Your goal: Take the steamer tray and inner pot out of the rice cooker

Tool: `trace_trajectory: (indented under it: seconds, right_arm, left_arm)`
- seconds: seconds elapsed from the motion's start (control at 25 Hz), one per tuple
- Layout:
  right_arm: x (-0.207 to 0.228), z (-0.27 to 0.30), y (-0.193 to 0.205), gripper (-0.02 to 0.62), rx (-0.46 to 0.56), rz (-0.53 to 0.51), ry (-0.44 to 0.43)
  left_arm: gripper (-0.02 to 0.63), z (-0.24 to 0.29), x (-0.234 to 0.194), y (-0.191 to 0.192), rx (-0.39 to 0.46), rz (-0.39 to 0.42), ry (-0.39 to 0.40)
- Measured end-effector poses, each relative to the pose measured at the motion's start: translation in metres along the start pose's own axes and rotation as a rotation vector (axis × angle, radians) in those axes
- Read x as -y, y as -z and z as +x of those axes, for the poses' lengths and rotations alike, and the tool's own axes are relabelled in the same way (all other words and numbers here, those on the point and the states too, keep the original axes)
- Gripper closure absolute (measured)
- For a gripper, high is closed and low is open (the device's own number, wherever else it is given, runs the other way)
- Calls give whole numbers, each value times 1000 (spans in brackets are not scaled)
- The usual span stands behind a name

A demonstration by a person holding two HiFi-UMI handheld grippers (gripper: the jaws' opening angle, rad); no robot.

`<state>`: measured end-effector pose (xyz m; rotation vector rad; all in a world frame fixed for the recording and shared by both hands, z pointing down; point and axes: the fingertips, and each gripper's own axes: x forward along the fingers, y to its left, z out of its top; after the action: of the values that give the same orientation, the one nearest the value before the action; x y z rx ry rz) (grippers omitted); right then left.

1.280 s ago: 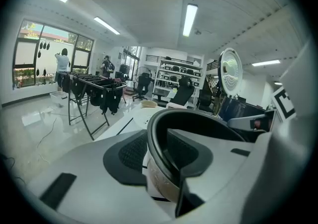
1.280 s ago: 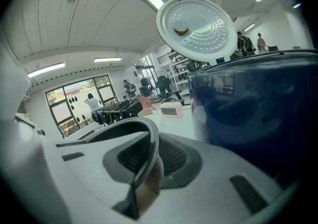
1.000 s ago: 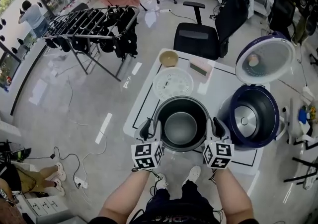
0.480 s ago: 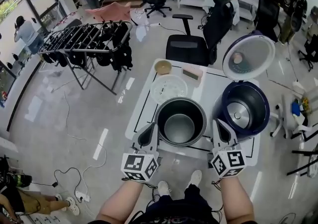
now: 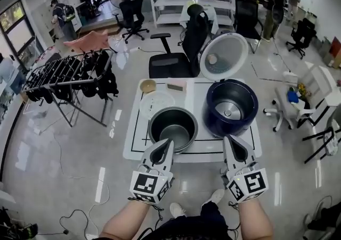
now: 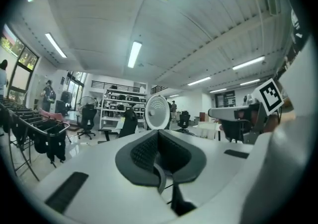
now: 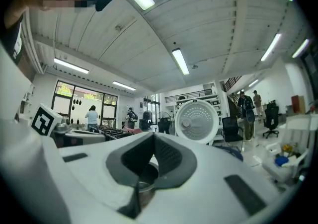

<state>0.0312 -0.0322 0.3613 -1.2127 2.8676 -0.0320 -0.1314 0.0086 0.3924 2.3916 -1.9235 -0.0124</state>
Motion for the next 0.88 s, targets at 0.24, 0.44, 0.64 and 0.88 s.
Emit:
trace_trajectory:
  seconds: [0.24,0.44,0.64,0.88]
  right_arm:
    - [6,-61,-21,594,-5,-88,25]
    - [26,-101,-26,594,-5,-73,0]
    - [42,-131,-22,594,-18,-28,-78]
    - [42,-154,-9,595,-43,-2,-201]
  left_arm:
    - [606,-2,71,-15,-2,-22,115]
    - [606,-9,125,-18,-9,-39,127]
    - [606,-23,175,-10,-12,-49,69]
    - [605,-48,205,-1,-1,-50,-54]
